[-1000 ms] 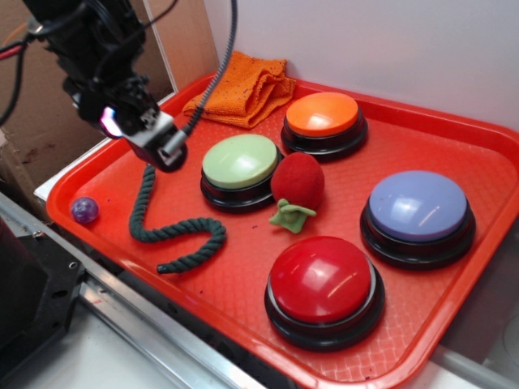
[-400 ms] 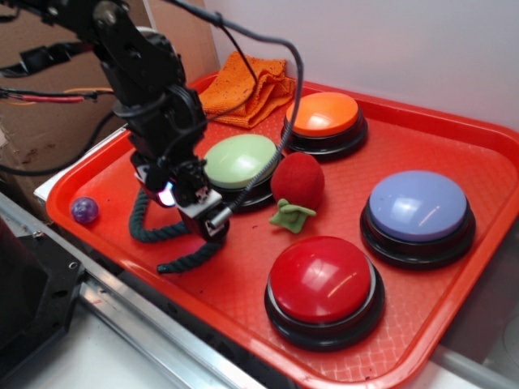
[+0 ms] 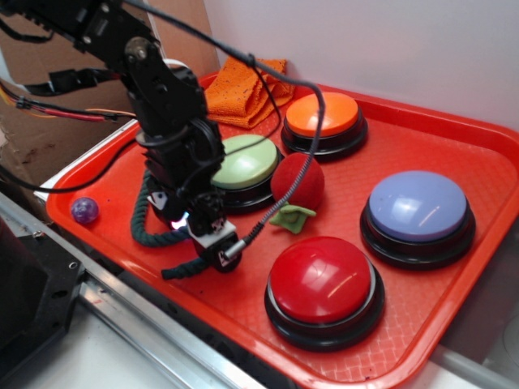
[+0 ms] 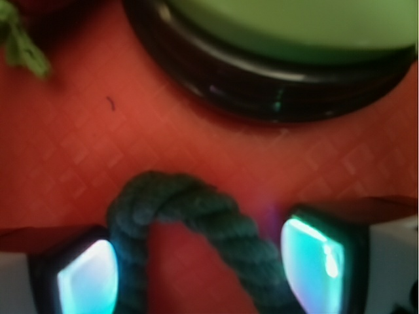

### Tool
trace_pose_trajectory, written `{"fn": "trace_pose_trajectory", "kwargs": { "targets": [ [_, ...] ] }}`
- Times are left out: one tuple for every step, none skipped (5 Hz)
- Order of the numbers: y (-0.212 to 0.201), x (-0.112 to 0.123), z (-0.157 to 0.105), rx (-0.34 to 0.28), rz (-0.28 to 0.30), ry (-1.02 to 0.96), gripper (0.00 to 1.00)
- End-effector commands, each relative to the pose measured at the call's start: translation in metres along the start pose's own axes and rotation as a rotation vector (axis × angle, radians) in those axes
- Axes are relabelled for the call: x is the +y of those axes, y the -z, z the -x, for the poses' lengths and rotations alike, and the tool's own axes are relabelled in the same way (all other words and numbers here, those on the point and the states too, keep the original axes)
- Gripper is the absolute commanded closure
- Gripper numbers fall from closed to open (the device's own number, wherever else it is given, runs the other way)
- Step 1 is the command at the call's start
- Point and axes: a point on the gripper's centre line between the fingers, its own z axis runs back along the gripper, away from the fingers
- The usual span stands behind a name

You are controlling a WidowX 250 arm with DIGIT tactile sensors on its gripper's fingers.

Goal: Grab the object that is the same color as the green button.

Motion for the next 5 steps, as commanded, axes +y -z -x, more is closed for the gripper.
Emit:
{"fn": "trace_pose_trajectory", "kwargs": {
  "targets": [
    [0.009,-0.011,-0.003,-0.011,-0.022,-0.005,0.00],
    [0.010,-0.009,-0.002,-0.013,-0.022,-0.022,1.00],
    [0.005,-0.006,-0.001,-0.017,-0.042,-0.059,1.00],
    [0.001,-0.005,0.001,-0.020,-0.086,-0.093,1.00],
    [-0.007,-0.005,0.007,-0.027,-0.104,-0.116,1.00]
  ]
}}
